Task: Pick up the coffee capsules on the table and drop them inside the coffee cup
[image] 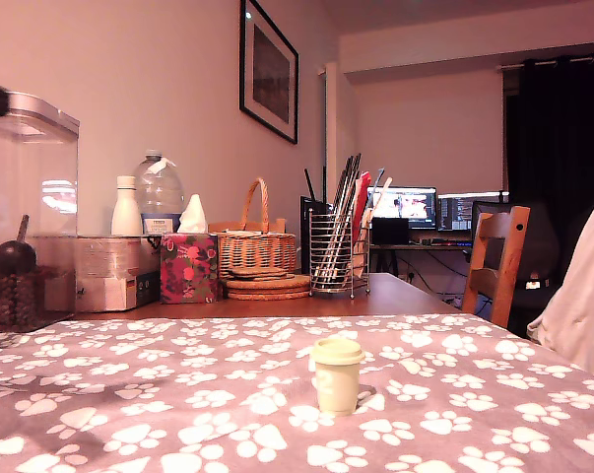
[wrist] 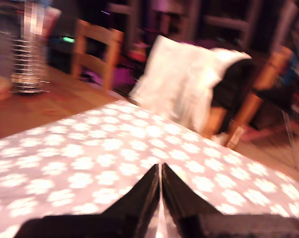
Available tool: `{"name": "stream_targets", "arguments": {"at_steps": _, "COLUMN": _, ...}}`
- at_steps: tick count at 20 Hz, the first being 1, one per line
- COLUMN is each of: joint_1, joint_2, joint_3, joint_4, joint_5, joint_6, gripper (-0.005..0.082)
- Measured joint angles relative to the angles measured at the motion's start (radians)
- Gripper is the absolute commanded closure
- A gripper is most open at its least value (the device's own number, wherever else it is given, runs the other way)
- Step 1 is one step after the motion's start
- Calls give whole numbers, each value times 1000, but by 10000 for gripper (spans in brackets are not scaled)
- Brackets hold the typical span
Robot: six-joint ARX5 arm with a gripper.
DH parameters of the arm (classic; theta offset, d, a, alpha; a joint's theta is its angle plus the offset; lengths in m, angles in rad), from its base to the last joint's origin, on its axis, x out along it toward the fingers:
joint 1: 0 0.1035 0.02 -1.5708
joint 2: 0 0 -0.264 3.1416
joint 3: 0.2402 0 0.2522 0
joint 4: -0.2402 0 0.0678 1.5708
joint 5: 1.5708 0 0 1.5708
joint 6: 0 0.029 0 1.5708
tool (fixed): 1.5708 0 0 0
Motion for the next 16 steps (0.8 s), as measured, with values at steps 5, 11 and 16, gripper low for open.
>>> {"name": "stream_targets", "arguments": {"at_steps": 5, "joint_1": -92, "joint_2": 212, "joint_3": 0, "joint_4": 125, "joint_5": -26, "joint_6": 38, "gripper": 788}}
{"name": "stream_targets", "arguments": {"at_steps": 11, "joint_1": -109, "joint_2": 392, "joint_3": -1, "joint_4": 171, "joint_5": -27, "joint_6": 40, "gripper": 360}}
{"name": "stream_targets", "arguments": {"at_steps": 16, "joint_1": -123, "joint_2": 518, "joint_3": -2, "joint_4": 289, "joint_5": -44, "joint_6": 79, "gripper": 136}}
